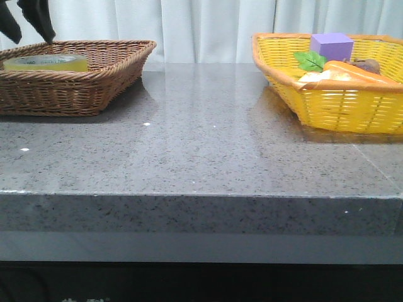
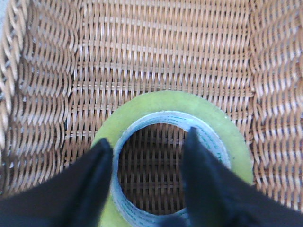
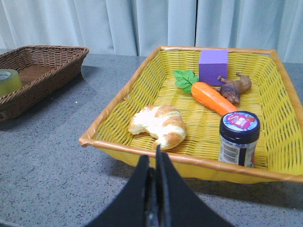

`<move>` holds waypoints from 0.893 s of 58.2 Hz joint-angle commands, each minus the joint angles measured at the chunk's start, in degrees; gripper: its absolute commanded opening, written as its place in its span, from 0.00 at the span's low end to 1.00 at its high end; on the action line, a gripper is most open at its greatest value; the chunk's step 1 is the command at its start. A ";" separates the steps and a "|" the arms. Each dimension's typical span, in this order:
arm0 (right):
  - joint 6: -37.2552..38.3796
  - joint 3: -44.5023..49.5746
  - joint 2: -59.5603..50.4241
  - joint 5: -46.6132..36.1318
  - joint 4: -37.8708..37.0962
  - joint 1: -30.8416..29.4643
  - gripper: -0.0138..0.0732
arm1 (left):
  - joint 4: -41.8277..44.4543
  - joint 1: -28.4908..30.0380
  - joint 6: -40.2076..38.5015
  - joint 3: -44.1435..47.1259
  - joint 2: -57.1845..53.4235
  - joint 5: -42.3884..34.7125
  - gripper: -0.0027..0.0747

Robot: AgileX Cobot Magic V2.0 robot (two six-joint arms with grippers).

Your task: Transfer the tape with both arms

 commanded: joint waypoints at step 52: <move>-0.04 -1.28 0.55 -4.37 0.09 -0.28 0.11 | -0.51 -0.22 -0.13 35.75 -42.31 -21.45 0.01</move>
